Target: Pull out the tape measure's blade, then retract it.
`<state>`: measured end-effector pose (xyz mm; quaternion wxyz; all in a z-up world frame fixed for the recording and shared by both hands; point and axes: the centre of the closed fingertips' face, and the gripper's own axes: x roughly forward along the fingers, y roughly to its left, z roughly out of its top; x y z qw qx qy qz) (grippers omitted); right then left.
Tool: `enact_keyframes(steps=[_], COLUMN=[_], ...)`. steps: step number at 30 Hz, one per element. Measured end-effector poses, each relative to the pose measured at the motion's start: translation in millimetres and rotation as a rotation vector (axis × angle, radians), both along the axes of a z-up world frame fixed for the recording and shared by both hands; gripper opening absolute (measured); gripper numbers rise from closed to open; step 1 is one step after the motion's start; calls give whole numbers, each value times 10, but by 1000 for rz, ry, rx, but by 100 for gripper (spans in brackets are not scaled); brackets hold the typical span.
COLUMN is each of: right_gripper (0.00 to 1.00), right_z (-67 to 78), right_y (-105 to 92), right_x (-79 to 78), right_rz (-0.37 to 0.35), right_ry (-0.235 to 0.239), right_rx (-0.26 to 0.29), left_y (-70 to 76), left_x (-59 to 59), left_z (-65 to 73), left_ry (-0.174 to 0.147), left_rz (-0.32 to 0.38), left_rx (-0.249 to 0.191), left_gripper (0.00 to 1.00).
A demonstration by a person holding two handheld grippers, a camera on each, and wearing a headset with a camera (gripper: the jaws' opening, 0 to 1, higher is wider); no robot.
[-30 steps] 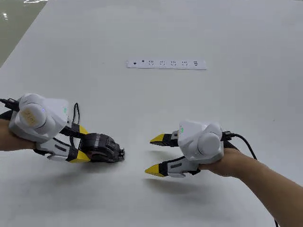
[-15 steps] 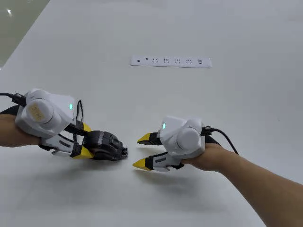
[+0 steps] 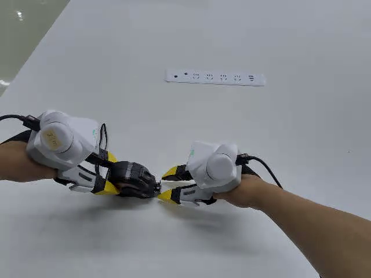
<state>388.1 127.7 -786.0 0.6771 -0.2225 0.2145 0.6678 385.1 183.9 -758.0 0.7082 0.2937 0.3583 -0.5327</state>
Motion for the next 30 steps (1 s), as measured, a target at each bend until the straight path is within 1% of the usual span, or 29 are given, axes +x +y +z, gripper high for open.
enact_keyframes(steps=[3, 7, 9, 10, 11, 14, 15, 18, 30], right_gripper=[19, 18, 17, 14, 14, 14, 13, 12, 11], right_z=[-23, -64, -67, -62, -56, -48, -46, -50, -6], right_y=[26, 45, 50, 54, 60, 52, 49, 47, 50], right_x=[-16, -31, -22, 1, 11, 5, 5, 8, 28], right_rz=[10, 24, 24, 19, 19, 23, 20, 25, 58], right_ry=[4, 0, 0, -6, 0, -3, 3, -1, -38], right_rx=[-8, -21, -22, -22, -19, -19, -18, -19, -27], left_y=[1, -2, -2, -2, -4, -4, -4, -3, 35], left_x=[2, 3, 3, 3, 6, 10, 9, 9, 12], left_z=[-2, 0, 2, 4, 7, 11, 11, 13, 20], left_ry=[2, 6, 8, 9, 9, 14, 14, 13, 26], left_rz=[0, 2, 6, 9, 12, 21, 21, 18, 33], left_rx=[0, -1, -2, -4, -8, -18, -19, -17, -22], left_gripper=[26, 26, 26, 27, 27, 27, 27, 27, 27])
